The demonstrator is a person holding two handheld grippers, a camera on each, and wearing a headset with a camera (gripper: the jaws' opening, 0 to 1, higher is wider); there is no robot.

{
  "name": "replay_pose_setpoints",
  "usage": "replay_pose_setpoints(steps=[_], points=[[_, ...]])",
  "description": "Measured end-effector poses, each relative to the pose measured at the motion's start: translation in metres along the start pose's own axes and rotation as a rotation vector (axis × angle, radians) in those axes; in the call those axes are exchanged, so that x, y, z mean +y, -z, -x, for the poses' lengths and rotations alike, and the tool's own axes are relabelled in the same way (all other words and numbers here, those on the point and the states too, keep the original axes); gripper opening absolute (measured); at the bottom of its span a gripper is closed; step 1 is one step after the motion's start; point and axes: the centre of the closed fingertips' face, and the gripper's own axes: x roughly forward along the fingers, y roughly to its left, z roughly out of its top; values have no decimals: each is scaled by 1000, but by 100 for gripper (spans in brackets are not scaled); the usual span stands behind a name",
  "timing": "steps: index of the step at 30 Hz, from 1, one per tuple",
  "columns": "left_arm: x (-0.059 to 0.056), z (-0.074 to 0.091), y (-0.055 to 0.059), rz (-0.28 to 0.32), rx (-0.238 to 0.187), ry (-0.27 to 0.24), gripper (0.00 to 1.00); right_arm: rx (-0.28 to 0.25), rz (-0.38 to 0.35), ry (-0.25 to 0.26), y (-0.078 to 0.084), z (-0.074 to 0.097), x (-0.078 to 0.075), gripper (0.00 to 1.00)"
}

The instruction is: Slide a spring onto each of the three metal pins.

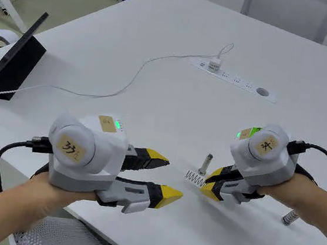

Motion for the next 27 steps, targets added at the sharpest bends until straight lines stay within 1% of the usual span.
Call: replay_pose_setpoints(steps=[2, 4, 7, 10, 13, 16, 22, 24, 25, 27], points=[[-2, -1, 2, -8, 12, 9, 37, -1, 34, 7, -2, 8, 4, 11], [-6, -2, 3, -13, 16, 25, 37, -17, 60, 1, -7, 17, 11, 11], [-11, -2, 1, -28, 11, 43, 38, -45, 80, -7, -12, 29, 21, 11], [-15, -3, 1, -43, 12, 54, 38, -55, 109, -10, -13, 39, 31, 11], [-17, -3, 1, -47, 15, 66, 38, -51, 138, -9, -11, 44, 38, 11], [-23, -3, 0, -49, 7, 96, 38, -46, 179, -16, -11, 48, 47, 11], [-41, -4, -3, -66, -6, 176, 38, -90, 222, -46, -21, 55, 66, 11], [-42, -5, -2, -74, 0, 180, 39, -92, 240, -56, -23, 56, 72, 11], [-41, -5, -1, -94, 4, 174, 39, -92, 248, -61, -23, 56, 73, 11], [-41, -6, 0, -101, 11, 171, 36, -92, 252, -73, -22, 55, 76, 11]])
